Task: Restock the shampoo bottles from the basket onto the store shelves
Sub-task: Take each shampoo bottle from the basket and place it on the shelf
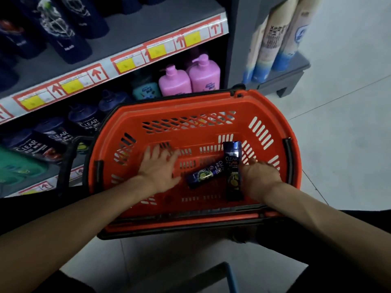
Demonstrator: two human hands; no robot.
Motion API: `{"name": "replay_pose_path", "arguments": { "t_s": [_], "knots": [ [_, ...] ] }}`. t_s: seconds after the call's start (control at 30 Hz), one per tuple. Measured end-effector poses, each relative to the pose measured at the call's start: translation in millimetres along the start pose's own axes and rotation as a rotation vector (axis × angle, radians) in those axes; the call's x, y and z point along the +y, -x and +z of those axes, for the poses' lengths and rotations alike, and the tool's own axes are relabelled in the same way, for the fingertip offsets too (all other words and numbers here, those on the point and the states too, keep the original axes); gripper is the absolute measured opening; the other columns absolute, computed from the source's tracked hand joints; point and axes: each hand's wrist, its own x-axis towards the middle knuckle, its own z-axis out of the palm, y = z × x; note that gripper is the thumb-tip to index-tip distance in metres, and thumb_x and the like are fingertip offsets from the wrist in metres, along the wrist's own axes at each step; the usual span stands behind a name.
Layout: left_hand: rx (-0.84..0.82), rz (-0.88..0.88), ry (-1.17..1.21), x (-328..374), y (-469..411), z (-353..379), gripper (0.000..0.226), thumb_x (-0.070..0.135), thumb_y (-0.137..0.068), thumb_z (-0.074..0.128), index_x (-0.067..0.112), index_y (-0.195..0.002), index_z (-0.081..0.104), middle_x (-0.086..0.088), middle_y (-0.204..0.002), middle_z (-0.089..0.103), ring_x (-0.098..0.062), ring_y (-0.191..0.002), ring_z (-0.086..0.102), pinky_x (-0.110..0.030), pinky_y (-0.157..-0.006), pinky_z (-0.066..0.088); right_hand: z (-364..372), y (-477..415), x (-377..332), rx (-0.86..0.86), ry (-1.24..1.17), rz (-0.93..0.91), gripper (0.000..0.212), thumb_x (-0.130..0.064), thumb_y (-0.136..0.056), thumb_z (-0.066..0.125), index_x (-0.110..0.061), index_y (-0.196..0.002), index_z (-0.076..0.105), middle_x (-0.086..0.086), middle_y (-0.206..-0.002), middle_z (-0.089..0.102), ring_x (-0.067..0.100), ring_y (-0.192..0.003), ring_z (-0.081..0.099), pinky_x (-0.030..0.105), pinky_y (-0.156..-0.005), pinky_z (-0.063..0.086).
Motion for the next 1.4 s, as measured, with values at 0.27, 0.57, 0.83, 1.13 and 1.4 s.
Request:
{"name": "replay_pose_path", "arguments": {
  "t_s": [0.27, 0.57, 0.83, 1.13, 1.4],
  "knots": [
    [-0.042, 0.029, 0.674, 133, -82, -21, 0.076, 0.06, -0.09, 0.067, 0.026, -0.152, 0.038, -0.006, -0.141, 0.062, -0.031, -0.128, 0.059, -0.039, -0.104, 0.045, 3, -2, -5, -0.129, 0.193, -0.069, 0.049, -0.017, -0.099, 0.057, -0.018, -0.146, 0.046, 0.01, -0.145, 0.05, 0.03, -0.132, 0.052, 0.041, -0.099, 0.048],
    [-0.211, -0.299, 1.405, 170, -129, -4, 0.066, 0.019, -0.072, 0.094, 0.017, -0.131, 0.065, -0.003, -0.126, 0.071, -0.023, -0.118, 0.065, -0.035, -0.099, 0.051, 6, -6, -1, -0.319, 0.172, -0.151, 0.046, -0.017, -0.102, 0.053, -0.007, -0.146, 0.045, 0.015, -0.146, 0.05, 0.037, -0.132, 0.052, 0.05, -0.105, 0.045],
    [-0.256, -0.365, 1.559, 156, -126, 2, 0.088, 0.017, -0.065, 0.097, 0.015, -0.141, 0.055, -0.004, -0.137, 0.065, -0.026, -0.127, 0.059, -0.046, -0.111, 0.048, 6, -8, 2, -0.369, 0.159, -0.139, 0.049, -0.02, -0.105, 0.046, -0.008, -0.151, 0.039, 0.016, -0.151, 0.046, 0.037, -0.136, 0.048, 0.05, -0.105, 0.044],
    [-0.083, -0.376, 1.641, 89, -76, 0, 0.073, 0.028, -0.056, 0.102, 0.01, -0.115, 0.062, -0.008, -0.112, 0.072, -0.024, -0.104, 0.071, -0.044, -0.09, 0.063, -15, -7, -16, -0.244, 0.209, -0.095, 0.053, -0.022, -0.1, 0.058, -0.011, -0.149, 0.044, 0.015, -0.15, 0.048, 0.037, -0.136, 0.05, 0.05, -0.108, 0.045],
    [0.148, -0.134, 1.627, -2, 18, -49, 0.039, 0.01, -0.081, 0.086, 0.016, -0.117, 0.072, 0.006, -0.098, 0.076, 0.003, -0.079, 0.068, -0.016, -0.067, 0.057, -51, 9, -69, 0.09, 0.129, -0.212, 0.09, -0.021, -0.092, 0.071, -0.009, -0.159, 0.013, 0.019, -0.148, 0.043, 0.037, -0.132, 0.051, 0.046, -0.103, 0.05]
  ]
}}
